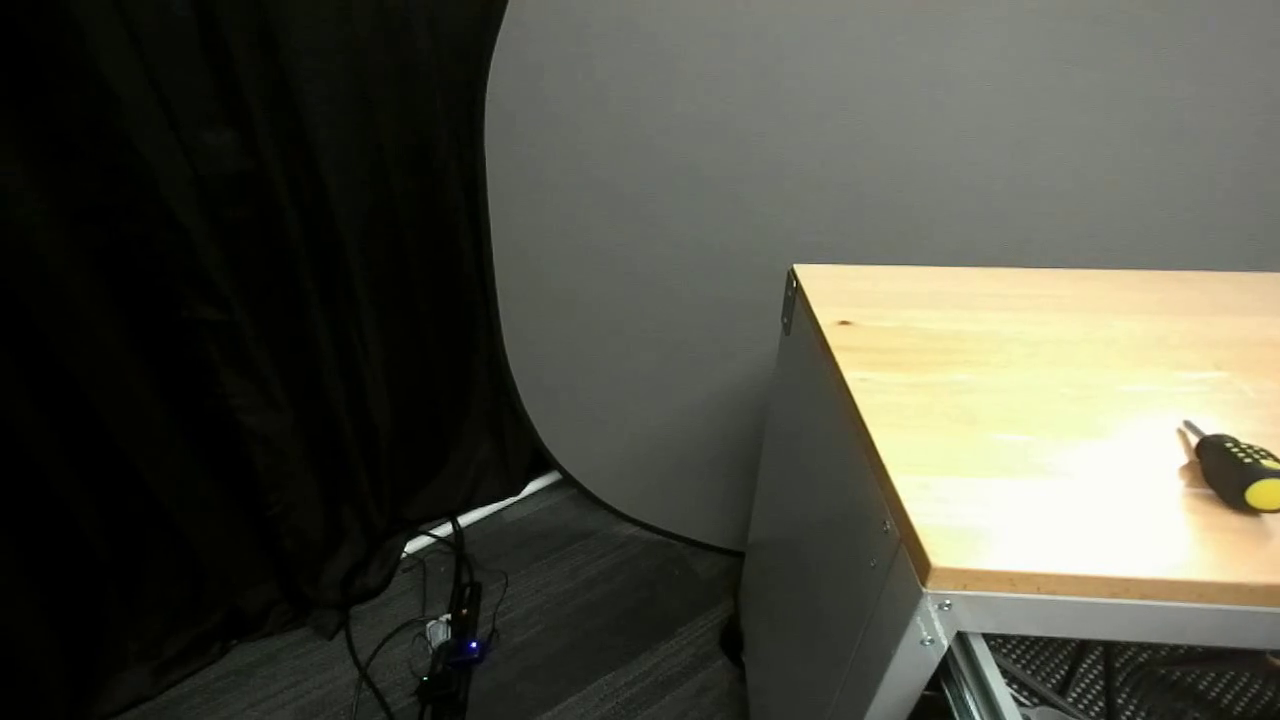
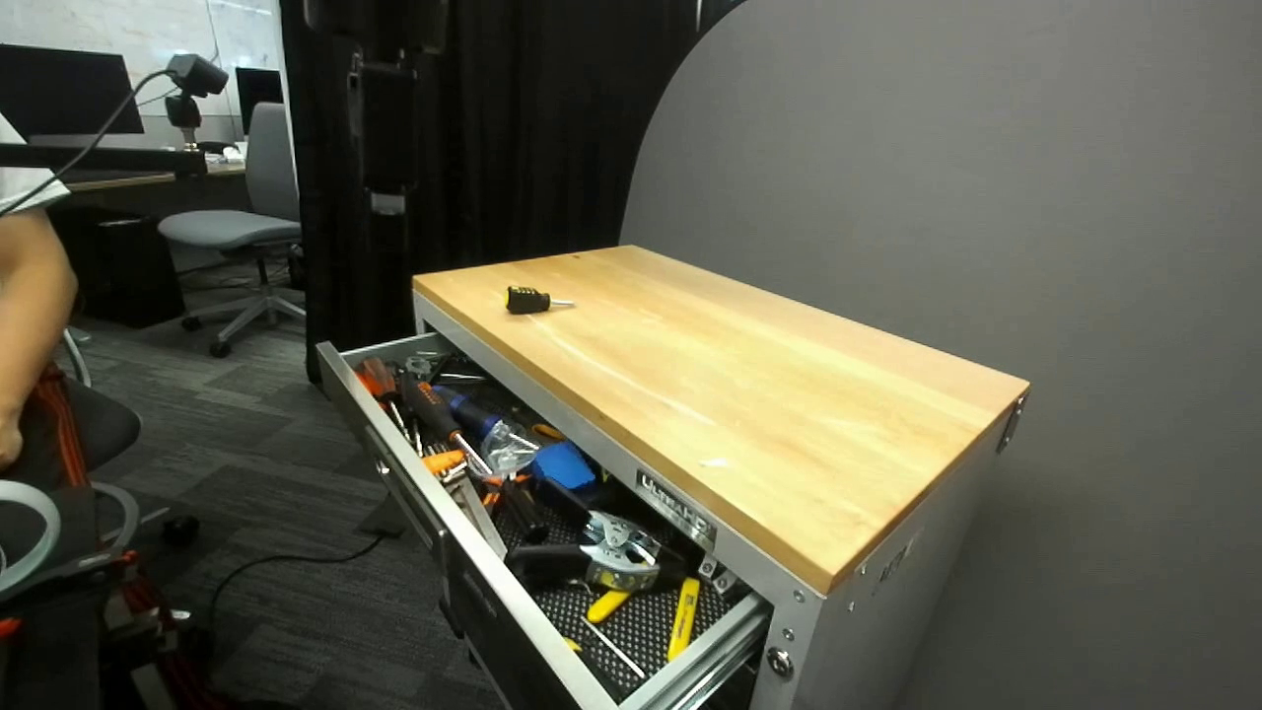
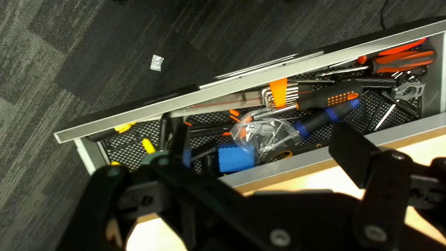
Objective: Put the screwdriver into the drawer and close it.
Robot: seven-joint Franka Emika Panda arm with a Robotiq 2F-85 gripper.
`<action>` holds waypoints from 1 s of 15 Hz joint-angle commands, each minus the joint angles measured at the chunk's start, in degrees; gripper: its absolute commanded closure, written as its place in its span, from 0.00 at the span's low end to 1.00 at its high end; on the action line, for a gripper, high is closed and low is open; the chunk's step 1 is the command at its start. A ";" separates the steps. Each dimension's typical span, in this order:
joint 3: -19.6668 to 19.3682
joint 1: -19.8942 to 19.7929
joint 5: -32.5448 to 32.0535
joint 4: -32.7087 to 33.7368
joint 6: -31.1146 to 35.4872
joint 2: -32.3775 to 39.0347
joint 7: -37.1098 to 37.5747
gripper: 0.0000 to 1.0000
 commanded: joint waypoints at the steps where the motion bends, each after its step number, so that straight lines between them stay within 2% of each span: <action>1: 3.54 2.60 0.54 2.56 5.34 6.30 4.37 0.00; 7: 5.95 6.98 3.23 5.28 15.08 14.94 3.31 0.00; 12: 7.51 9.56 1.74 5.13 28.26 19.24 3.48 0.00; 15: 8.21 10.75 4.16 3.57 35.18 19.95 1.92 0.00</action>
